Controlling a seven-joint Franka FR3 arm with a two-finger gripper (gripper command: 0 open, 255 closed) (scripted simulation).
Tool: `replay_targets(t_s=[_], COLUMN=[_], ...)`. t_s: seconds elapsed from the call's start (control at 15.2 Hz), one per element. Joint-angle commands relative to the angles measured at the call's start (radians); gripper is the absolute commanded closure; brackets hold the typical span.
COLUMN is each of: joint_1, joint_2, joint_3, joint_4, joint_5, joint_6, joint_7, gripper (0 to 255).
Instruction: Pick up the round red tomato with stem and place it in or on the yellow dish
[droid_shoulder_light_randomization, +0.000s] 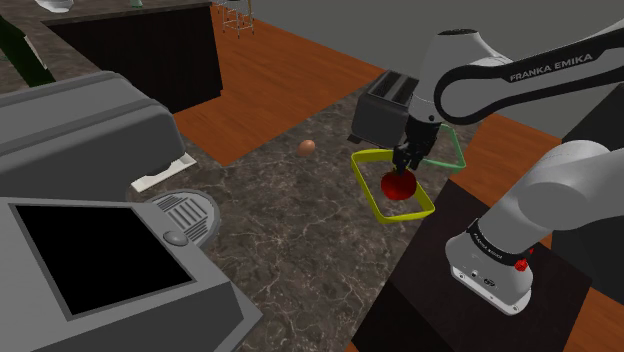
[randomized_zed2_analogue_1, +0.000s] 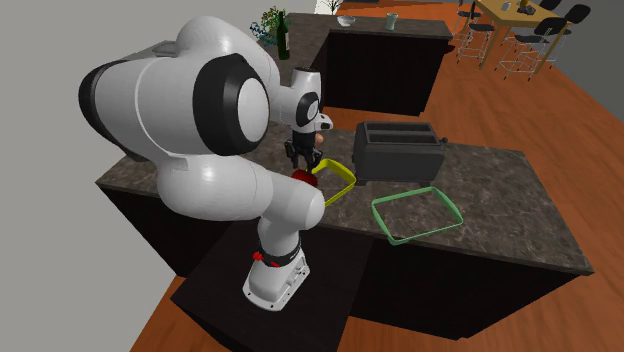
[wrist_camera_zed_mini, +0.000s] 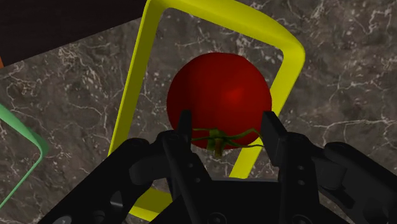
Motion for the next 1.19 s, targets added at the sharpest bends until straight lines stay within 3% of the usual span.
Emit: replay_targets(t_s=[0.0,0.07,0.4,0.66,1.12], joint_1=[0.000,0.000,0.000,-0.010,-0.010], joint_2=[0.000,0.000,0.000,-0.069,-0.069], joint_3=[0.000,0.000,0.000,-0.018,-0.018], joint_4=[0.000,0.000,0.000,0.096,0.096], joint_5=[0.000,0.000,0.000,-0.021,-0.021], joint_6=[0.000,0.000,0.000,-0.164,-0.164], joint_7=[0.000,0.000,0.000,0.003,0.003], gripper=[255,0,0,0,0])
